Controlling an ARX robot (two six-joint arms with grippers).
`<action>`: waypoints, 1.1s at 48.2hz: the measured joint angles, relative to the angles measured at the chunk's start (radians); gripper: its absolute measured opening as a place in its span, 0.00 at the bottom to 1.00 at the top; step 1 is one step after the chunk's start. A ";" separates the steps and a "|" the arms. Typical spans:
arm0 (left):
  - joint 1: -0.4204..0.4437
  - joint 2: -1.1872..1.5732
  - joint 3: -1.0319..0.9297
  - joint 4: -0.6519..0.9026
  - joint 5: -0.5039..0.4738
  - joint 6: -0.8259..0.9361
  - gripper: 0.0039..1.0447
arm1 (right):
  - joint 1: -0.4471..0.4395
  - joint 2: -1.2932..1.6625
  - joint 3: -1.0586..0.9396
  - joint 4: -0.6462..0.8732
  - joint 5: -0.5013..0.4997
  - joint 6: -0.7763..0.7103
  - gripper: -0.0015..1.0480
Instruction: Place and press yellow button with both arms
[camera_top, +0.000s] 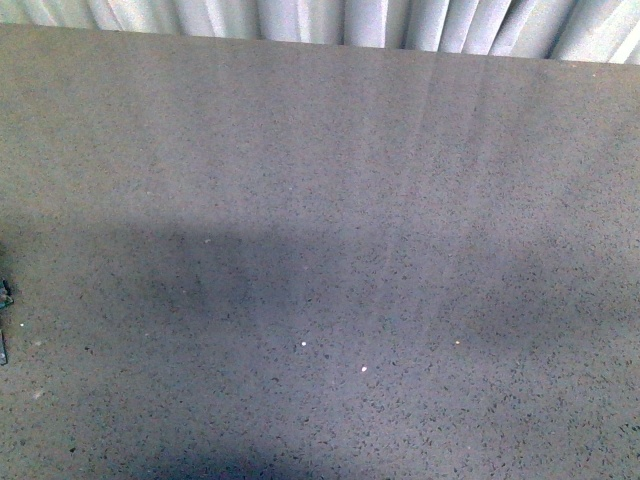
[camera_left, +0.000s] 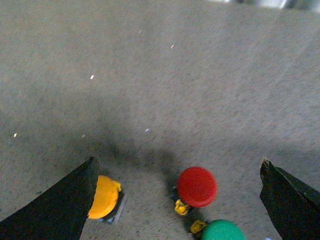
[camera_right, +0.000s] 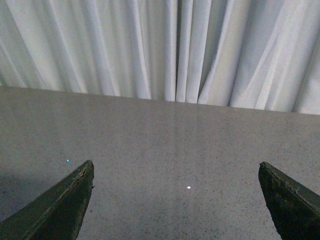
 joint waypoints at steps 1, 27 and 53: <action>0.015 0.049 0.000 0.028 -0.007 0.008 0.91 | 0.000 0.000 0.000 0.000 0.000 0.000 0.91; 0.132 0.463 0.011 0.299 -0.027 0.061 0.91 | 0.000 0.000 0.000 0.000 0.000 0.000 0.91; 0.116 0.616 0.042 0.384 -0.059 0.064 0.91 | 0.000 0.000 0.000 0.000 0.000 0.000 0.91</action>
